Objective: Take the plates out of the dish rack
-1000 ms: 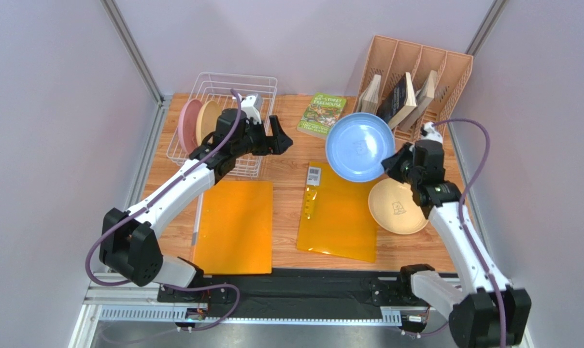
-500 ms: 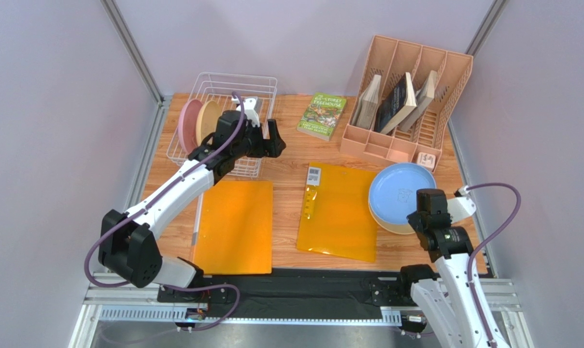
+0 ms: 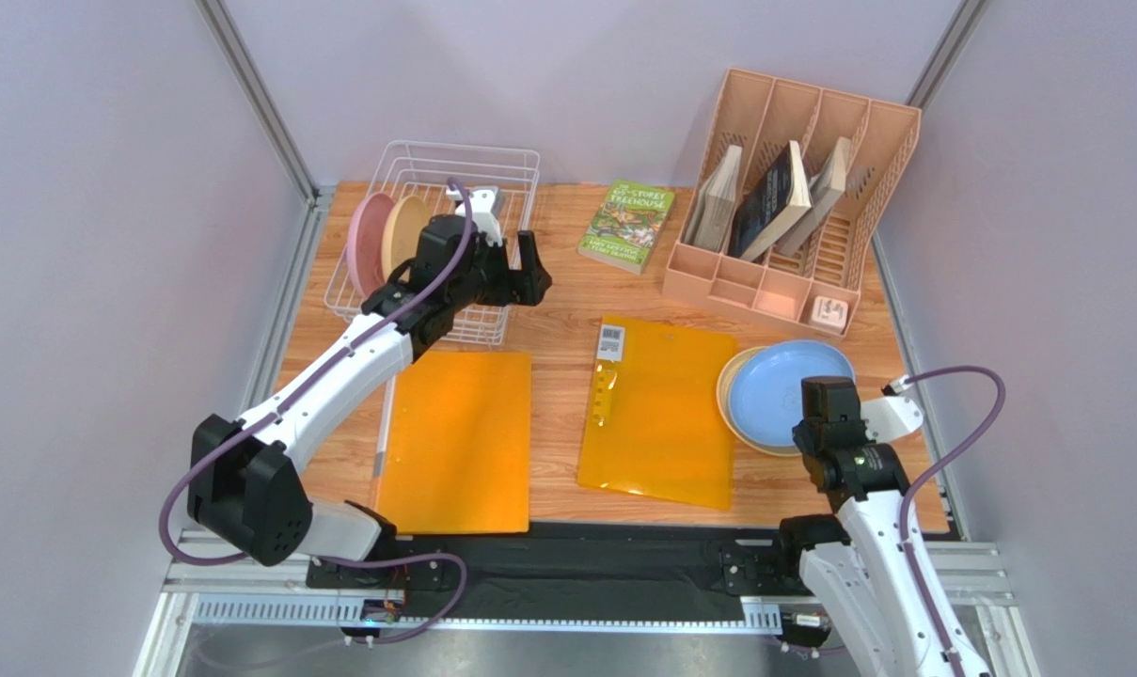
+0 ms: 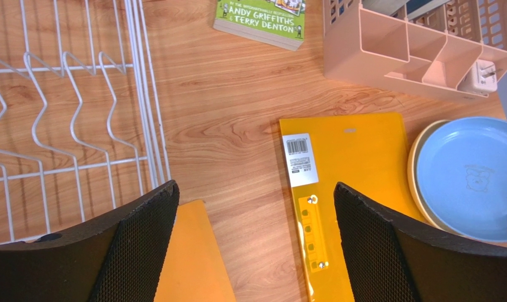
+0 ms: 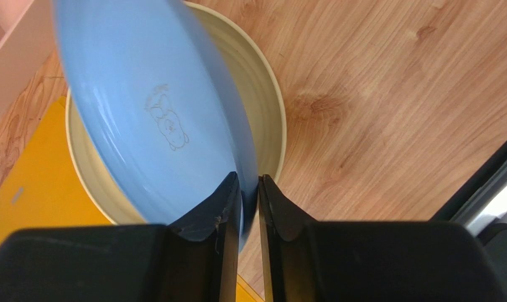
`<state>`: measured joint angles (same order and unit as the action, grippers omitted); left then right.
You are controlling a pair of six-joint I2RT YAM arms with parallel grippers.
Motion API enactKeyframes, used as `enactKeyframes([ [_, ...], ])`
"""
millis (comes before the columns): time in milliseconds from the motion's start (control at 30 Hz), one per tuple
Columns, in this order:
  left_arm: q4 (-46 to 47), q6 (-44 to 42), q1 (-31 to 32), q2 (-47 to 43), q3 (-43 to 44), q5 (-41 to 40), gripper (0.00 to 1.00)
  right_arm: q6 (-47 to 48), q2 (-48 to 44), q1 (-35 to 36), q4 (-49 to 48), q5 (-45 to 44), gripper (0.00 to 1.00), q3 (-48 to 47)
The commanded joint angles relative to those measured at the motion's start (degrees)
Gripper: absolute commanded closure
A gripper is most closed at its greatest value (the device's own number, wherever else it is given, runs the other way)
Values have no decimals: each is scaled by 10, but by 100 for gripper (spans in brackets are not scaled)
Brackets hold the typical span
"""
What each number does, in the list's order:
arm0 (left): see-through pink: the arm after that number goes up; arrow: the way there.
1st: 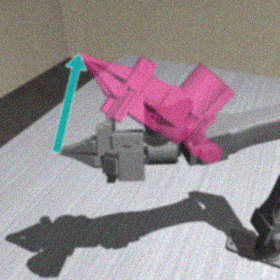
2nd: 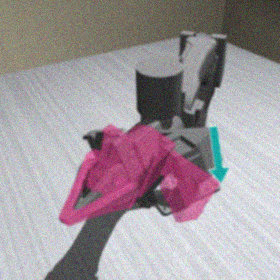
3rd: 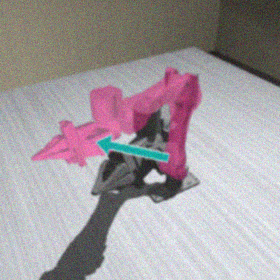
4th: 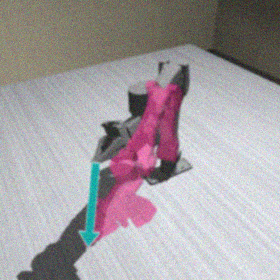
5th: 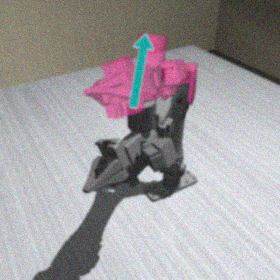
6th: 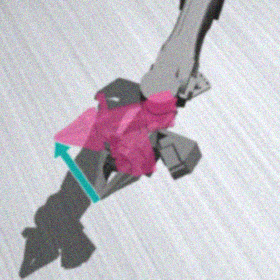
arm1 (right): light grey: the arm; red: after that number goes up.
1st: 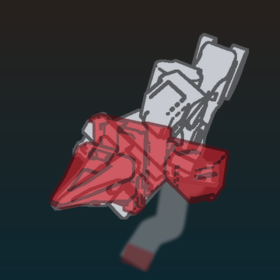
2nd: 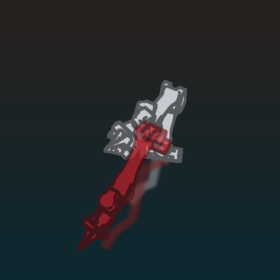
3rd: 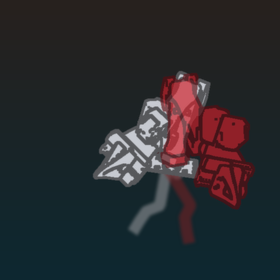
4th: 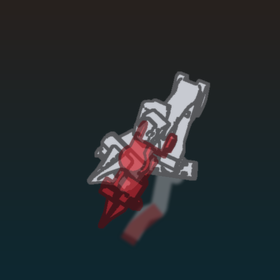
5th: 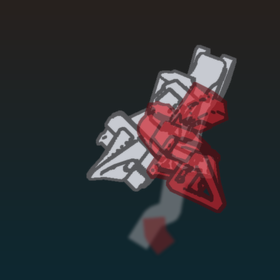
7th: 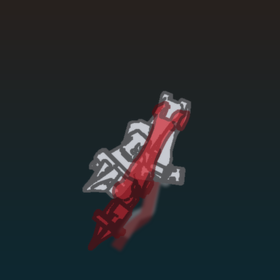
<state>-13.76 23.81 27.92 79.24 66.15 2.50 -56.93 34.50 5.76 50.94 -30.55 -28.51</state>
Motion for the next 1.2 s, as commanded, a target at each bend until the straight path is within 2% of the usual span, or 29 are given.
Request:
enactKeyframes([
  [0, 0, -13, -1, -7, 9, -14, 3, 8, 9, 0, -62, -21, 71, -2],
  [33, -2, -14, -1, -7, 10, -14, 3, 13, 14, -1, -66, -17, 63, -7],
  [67, -2, -14, -1, -7, 11, -14, 3, 14, 22, 0, -67, -15, 60, -9],
  [333, -7, -22, -1, -7, 13, -24, 3, 51, 44, 0, -100, 17, 57, -16],
  [467, -6, -33, -10, -9, 13, -71, 0, 92, 43, 0, -110, 29, 54, -42],
  [500, -6, -38, -15, -8, 13, -78, 0, 113, 43, 0, -138, 57, 52, -49],
  [567, -23, -40, -38, 3, 27, -120, 0, 185, 51, 0, -171, 100, 43, -83],
  [667, -23, -51, -77, 17, 32, -171, 0, 248, 106, 0, -211, 187, 37, -133],
  [800, 26, -102, -92, 22, 17, -248, 1, 289, 222, 9, -223, 238, 37, -220],
  [900, 72, -147, -94, 28, 9, -311, 3, 304, 283, 14, -234, 258, 37, -245],
  [1100, 135, -231, -95, 44, 16, -428, 4, 312, 355, 22, -259, 296, 37, -273],
  [1167, 134, -235, -101, 58, 23, -438, 4, 313, 369, 23, -263, 297, 37, -283],
])
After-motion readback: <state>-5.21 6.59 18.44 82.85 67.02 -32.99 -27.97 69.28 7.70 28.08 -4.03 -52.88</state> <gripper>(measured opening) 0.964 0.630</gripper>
